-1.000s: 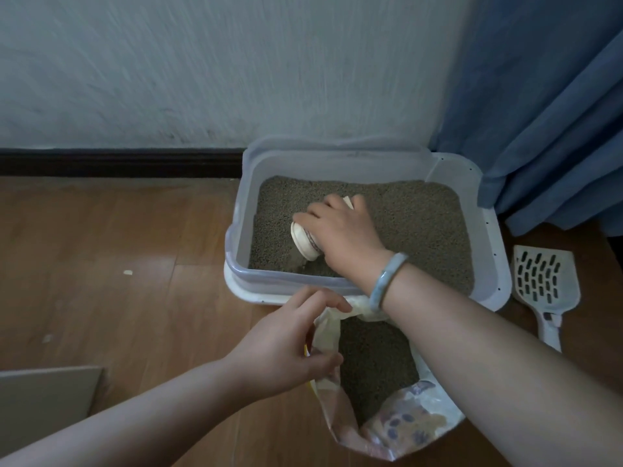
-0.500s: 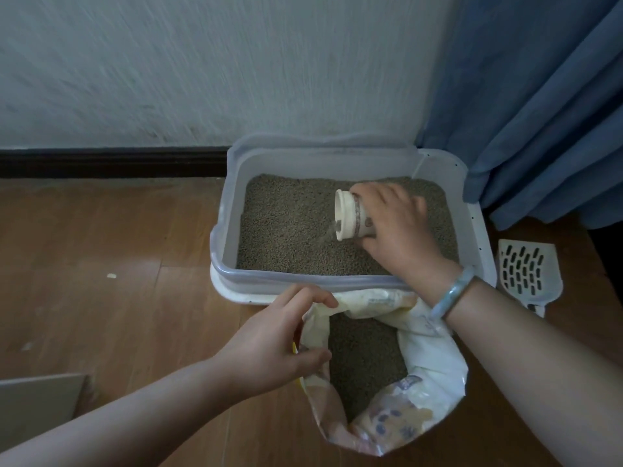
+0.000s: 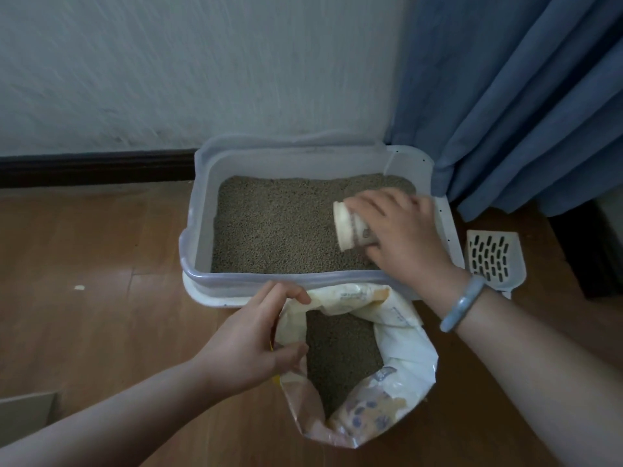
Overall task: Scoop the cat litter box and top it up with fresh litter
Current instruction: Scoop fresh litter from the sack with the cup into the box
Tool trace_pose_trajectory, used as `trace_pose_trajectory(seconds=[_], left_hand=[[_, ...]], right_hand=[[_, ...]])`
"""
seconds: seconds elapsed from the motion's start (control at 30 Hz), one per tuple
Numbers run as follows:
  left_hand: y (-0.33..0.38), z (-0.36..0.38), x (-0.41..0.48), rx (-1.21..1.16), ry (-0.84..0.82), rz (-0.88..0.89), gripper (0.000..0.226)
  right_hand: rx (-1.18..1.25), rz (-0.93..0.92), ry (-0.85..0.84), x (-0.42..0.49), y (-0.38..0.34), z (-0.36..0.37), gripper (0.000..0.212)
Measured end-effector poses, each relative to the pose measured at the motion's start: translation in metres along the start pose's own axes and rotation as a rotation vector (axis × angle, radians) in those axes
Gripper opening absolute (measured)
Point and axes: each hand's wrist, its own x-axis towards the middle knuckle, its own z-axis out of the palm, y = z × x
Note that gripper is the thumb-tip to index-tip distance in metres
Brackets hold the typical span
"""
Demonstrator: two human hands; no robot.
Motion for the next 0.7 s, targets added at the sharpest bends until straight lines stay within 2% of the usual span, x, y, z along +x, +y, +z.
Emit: trace_pose_trajectory(seconds=[0.07,0.17,0.3,0.53,0.6,0.7], left_hand=[[-0.001,0.001,0.000,0.000,0.007,-0.001,0.050],[-0.001,0.002,0.000,0.002,0.008,-0.001,0.049],[0.000,0.001,0.000,-0.001,-0.004,-0.007,0.048],[-0.002,0.001,0.000,-0.004,0.006,0.007,0.050],[-0.001,0.002,0.000,-0.006,0.012,0.010,0.049],[-0.001,0.002,0.000,-0.015,0.014,0.002,0.049]], right_hand=[[-0.049,-0.127,0.036,0.010,-0.016,-0.002,0.066],[0.007,-0.248,0.045,0.030,-0.051,-0.005,0.047],[-0.125,-0.296,0.036,0.042,-0.073,-0.001,0.042],[-0.028,-0.091,-0.055,0.019,-0.036,0.001,0.063],[0.072,-0.002,-0.112,0.015,-0.028,0.000,0.073],[0.304,0.137,-0.097,0.013,-0.022,-0.004,0.079]])
